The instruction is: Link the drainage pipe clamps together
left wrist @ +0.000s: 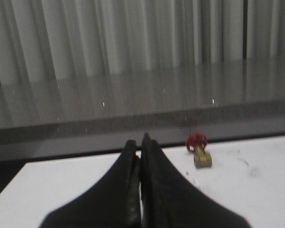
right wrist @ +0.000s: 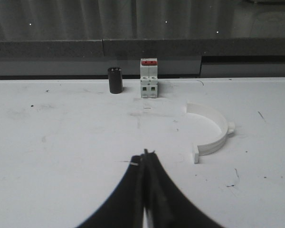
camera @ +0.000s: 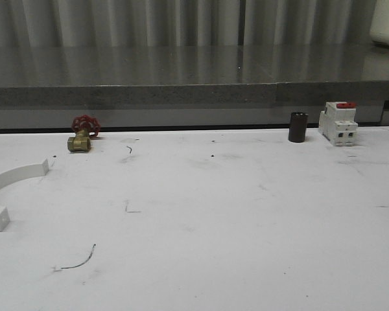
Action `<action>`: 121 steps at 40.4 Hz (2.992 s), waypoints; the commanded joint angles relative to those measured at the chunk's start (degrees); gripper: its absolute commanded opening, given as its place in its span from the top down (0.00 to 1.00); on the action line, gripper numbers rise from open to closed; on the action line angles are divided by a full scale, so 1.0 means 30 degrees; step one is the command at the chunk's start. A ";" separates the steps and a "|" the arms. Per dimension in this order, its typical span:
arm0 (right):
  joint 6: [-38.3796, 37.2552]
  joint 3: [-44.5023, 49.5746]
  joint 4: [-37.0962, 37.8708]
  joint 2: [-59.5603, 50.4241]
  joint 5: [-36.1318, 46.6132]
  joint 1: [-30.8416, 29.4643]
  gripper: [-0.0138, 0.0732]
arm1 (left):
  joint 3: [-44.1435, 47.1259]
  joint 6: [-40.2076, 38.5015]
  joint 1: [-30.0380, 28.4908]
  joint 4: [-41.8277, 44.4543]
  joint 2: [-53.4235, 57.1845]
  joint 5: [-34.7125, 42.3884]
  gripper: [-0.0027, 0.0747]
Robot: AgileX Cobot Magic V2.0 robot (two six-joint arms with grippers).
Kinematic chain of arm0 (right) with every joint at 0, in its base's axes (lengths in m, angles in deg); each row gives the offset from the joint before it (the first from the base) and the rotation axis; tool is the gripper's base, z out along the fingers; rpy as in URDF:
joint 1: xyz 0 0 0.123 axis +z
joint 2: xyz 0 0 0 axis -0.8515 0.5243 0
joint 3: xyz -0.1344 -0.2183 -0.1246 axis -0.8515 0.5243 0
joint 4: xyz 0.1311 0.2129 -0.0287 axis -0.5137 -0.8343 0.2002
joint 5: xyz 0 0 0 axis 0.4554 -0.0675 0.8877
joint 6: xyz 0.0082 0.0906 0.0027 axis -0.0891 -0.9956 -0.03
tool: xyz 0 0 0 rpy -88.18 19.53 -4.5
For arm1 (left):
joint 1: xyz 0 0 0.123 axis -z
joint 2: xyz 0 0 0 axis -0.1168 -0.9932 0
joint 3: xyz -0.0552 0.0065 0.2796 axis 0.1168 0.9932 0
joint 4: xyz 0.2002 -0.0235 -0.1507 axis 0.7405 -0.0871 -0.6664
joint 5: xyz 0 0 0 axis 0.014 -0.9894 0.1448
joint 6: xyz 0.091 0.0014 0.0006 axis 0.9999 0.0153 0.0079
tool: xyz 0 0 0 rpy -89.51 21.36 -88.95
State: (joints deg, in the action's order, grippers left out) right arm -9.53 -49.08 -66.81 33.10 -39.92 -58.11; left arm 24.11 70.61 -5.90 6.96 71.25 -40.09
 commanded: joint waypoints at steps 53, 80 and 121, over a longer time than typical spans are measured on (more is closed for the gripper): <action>0.0142 -0.9781 0.0159 0.6415 -0.3081 -0.0117 0.10 | -0.8399 -0.0299 0.0135 -0.0652 -0.8265 -0.2518 0.19; 0.0142 -0.9781 0.0159 0.6415 -0.3081 -0.0117 0.10 | -1.8569 -0.0123 -0.1323 -0.2210 -2.3650 -1.4235 0.24; 0.0142 -0.9781 0.0159 0.6415 -0.3081 -0.0117 0.10 | -2.5241 0.3671 -0.1323 -0.4086 -3.6476 -1.6930 0.24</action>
State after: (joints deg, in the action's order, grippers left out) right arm -9.53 -76.35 -66.96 51.39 -53.33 -58.11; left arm -49.29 81.09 -9.72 -3.96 -39.56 -90.99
